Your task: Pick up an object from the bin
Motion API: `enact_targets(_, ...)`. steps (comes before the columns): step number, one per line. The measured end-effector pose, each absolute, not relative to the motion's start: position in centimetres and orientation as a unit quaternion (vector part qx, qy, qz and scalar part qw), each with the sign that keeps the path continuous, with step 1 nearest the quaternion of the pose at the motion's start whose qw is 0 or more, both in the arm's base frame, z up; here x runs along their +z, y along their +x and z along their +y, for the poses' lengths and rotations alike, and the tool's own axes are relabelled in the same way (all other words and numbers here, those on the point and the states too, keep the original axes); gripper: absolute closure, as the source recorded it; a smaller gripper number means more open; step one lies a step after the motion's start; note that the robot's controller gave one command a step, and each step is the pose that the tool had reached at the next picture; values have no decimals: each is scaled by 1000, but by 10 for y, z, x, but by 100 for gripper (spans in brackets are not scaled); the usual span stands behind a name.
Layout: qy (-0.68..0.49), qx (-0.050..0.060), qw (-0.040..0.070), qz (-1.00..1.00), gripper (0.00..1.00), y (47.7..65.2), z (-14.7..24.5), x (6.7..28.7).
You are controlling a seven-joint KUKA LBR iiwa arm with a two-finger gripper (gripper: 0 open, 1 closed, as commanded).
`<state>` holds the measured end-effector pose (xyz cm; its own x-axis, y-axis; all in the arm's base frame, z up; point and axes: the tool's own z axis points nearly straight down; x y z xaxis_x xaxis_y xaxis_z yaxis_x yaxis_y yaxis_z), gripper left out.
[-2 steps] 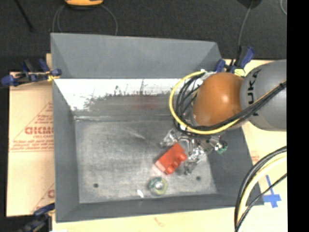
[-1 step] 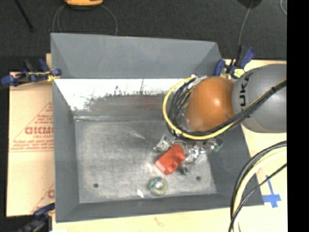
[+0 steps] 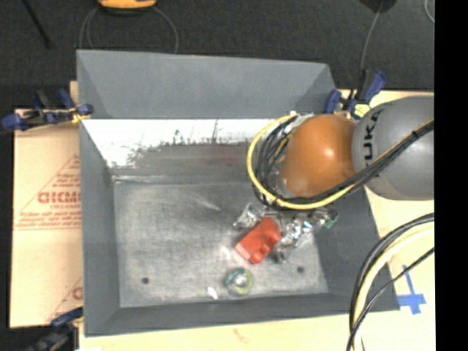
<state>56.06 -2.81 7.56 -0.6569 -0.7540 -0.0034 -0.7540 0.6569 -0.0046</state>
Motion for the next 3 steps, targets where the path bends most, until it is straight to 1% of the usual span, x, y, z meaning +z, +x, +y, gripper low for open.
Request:
enact_targets(1,-413,-1,6,911,100,563,-27,78)
enact_targets(2,-411,-2,4,912,100,565,-27,136)
enact_targets(3,-409,-2,5,912,100,568,-28,194)
